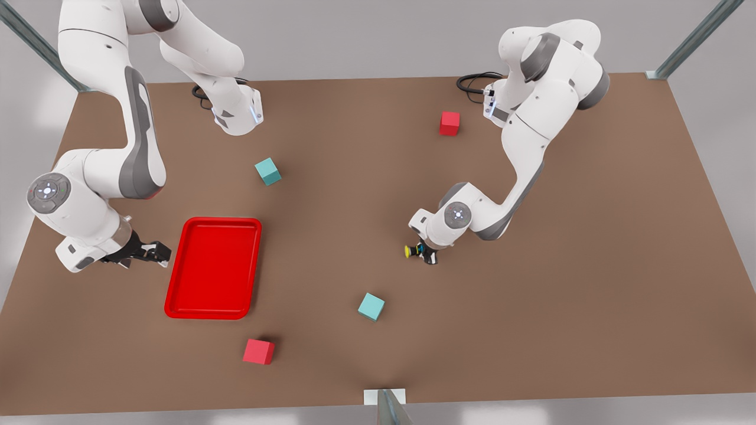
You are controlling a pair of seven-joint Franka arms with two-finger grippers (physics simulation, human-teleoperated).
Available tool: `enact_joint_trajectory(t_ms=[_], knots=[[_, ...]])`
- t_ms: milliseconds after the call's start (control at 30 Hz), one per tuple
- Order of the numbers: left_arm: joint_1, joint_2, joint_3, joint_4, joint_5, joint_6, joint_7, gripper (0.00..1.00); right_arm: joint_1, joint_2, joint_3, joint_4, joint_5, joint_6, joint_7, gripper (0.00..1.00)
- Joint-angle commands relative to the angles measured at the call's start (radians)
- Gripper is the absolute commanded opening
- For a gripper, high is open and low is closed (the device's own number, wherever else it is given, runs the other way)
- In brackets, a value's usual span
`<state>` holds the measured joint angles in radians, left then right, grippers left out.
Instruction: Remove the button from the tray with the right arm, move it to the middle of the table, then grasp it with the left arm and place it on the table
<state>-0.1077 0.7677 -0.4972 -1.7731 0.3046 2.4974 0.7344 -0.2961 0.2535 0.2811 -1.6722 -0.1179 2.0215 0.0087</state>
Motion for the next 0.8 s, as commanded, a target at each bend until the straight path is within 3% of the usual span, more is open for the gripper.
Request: enact_joint_trajectory(t_ms=[0,300,367,433,600,767], knots=[[-0.003,-0.002,-0.001,0.001,-0.001,-0.002,0.005,0.42,0.0,0.0,0.0,0.002,0.001,-0.012,-0.001,1.0],[0.031,-0.011,-0.126,0.027,-0.002,0.064,0.017,0.42,0.0,0.001,0.0,0.002,0.001,-0.012,-0.001,1.0],[0.049,-0.001,-0.151,0.026,-0.002,0.163,0.057,0.42,0.0,0.001,0.001,0.002,0.001,-0.012,-0.001,1.0],[0.189,0.085,-0.293,0.023,-0.002,0.213,0.131,0.42,0.0,0.001,0.0,0.002,0.001,-0.012,-0.001,1.0],[0.417,0.35,-0.455,0.02,-0.002,0.276,0.48,0.4,-0.003,0.009,0.0,0.023,0.001,-0.013,-0.004,1.0],[0.51,0.45,-0.573,0.0,-0.004,0.275,0.605,0.41,-0.002,0.023,-0.002,0.092,0.001,-0.086,-0.006,1.0]])
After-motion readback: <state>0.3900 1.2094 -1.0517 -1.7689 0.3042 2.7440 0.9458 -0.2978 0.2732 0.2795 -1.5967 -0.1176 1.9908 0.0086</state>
